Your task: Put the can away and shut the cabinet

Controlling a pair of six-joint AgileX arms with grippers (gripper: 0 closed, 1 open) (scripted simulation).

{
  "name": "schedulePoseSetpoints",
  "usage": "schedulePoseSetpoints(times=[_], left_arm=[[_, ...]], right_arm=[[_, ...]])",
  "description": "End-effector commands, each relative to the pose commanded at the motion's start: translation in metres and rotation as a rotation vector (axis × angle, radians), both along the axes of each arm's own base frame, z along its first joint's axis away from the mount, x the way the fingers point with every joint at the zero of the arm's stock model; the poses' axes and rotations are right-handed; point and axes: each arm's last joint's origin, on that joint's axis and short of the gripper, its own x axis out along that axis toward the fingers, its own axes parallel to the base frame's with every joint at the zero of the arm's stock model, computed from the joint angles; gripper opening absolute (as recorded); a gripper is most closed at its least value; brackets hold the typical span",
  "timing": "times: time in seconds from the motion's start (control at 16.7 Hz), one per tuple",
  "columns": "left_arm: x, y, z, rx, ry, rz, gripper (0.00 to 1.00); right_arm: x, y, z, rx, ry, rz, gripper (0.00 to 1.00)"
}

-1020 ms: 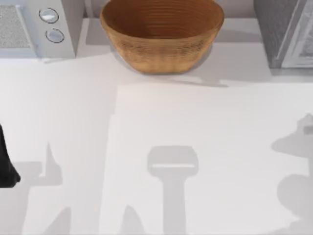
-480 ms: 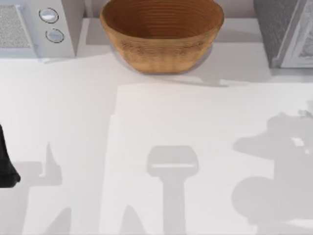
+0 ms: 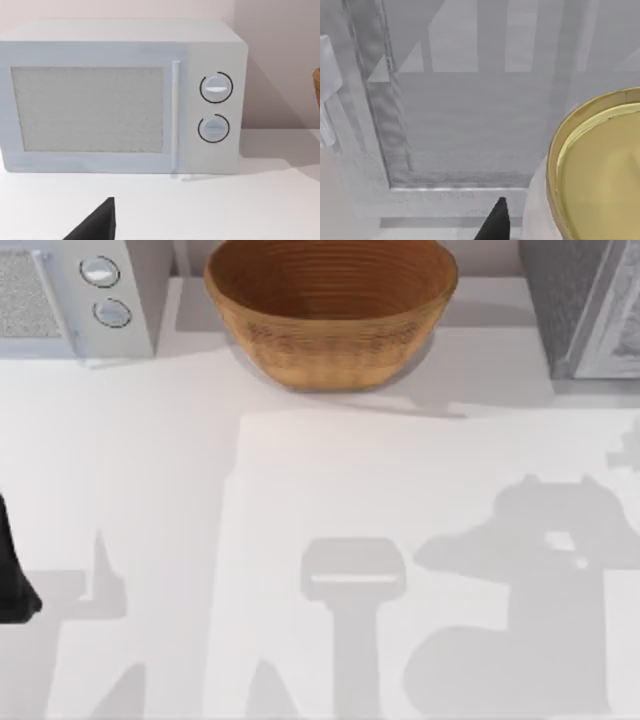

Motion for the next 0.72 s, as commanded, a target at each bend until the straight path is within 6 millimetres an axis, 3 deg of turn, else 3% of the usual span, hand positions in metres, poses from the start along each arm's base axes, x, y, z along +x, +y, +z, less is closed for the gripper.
schedulePoseSetpoints(times=[0.36, 0.72], left_arm=[[0.000, 0.000, 0.000, 0.000, 0.000, 0.000, 1.00], [0.000, 0.000, 0.000, 0.000, 0.000, 0.000, 1.00]], right_arm=[[-0.010, 0.005, 0.002, 0.000, 0.000, -0.002, 0.00], [-0.065, 0.028, 0.020, -0.016, -0.072, 0.002, 0.00]])
